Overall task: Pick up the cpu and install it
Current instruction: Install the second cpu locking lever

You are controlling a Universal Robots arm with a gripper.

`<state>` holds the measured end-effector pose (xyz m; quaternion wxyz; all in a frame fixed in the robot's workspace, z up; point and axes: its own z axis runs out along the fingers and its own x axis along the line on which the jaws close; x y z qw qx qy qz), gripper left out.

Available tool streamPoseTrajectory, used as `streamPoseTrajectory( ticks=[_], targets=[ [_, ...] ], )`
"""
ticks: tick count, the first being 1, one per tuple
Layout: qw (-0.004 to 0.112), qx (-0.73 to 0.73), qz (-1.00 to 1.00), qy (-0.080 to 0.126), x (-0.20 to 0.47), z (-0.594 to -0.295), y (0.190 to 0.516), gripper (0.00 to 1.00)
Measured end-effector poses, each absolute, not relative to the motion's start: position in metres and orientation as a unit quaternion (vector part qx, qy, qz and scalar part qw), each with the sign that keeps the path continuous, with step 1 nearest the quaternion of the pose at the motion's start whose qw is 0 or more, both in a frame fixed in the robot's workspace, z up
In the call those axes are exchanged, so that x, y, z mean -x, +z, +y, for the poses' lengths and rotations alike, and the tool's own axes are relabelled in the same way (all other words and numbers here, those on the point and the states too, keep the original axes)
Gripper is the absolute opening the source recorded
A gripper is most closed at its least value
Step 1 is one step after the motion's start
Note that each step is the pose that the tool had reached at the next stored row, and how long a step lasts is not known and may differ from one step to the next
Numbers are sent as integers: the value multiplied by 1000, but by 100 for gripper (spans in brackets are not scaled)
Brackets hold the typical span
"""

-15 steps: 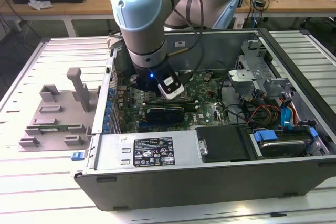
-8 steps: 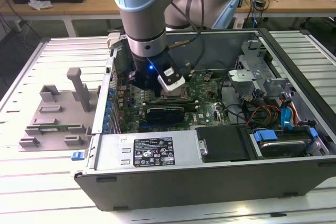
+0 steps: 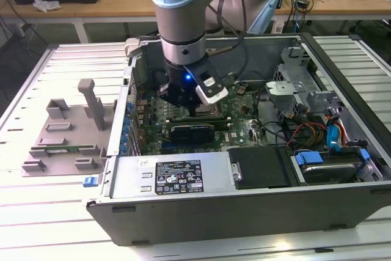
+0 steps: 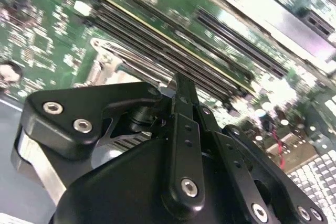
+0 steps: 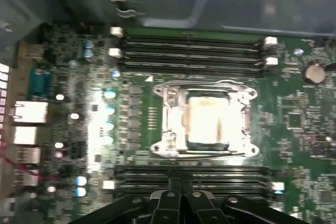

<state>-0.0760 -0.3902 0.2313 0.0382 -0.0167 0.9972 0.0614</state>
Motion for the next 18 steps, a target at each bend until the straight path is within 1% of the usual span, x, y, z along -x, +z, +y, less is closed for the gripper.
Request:
streamPoseTrajectory(
  ticks=[5, 16, 18],
  targets=[
    [38, 17, 998, 57, 55, -386, 231, 11],
    [38, 17, 998, 54, 48, -356, 231, 11],
    [38, 17, 998, 53, 48, -346, 231, 11]
  ],
)
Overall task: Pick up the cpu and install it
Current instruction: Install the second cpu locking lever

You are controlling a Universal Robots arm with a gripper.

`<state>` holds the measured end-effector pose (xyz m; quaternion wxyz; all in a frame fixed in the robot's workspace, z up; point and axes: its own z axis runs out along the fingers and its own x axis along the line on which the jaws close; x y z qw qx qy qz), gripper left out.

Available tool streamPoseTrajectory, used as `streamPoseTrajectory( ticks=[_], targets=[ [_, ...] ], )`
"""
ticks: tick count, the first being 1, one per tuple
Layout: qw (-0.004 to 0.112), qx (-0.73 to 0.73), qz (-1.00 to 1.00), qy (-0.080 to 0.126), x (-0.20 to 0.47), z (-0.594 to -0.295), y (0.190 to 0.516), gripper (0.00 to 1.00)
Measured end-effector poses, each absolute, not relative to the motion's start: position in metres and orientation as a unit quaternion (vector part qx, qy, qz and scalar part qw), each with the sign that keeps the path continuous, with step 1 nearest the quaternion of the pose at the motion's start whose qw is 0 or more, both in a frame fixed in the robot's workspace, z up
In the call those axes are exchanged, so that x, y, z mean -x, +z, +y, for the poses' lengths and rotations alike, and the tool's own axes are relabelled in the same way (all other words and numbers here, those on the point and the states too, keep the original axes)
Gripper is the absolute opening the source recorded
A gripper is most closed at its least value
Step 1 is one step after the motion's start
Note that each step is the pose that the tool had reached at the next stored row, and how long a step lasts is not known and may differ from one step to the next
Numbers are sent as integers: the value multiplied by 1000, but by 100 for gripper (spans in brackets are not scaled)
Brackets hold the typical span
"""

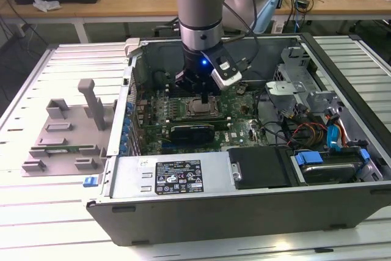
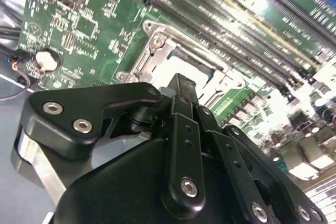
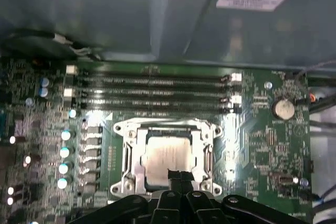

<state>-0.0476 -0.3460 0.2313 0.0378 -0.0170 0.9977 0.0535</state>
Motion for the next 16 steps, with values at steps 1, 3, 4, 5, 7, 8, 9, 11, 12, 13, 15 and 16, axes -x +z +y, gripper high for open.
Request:
streamPoseTrajectory(
  ticks=[1, 3, 4, 5, 7, 8, 9, 11, 12, 13, 15, 16],
  targets=[
    [38, 17, 998, 50, 48, -344, 231, 11],
    [36, 18, 999, 35, 48, -342, 233, 11],
    [36, 18, 999, 31, 48, -342, 234, 11],
    [36, 18, 999, 31, 48, -342, 234, 11],
    [37, 18, 999, 31, 48, -341, 233, 11],
    [38, 18, 999, 31, 48, -340, 234, 11],
    [39, 18, 999, 31, 48, -340, 233, 11],
    [40, 18, 999, 31, 49, -340, 233, 11],
    [40, 18, 999, 31, 49, -340, 233, 11],
    [40, 18, 999, 31, 49, -340, 233, 11],
    [40, 18, 999, 31, 49, -340, 233, 11],
    [40, 18, 999, 31, 49, -340, 233, 11]
  ],
)
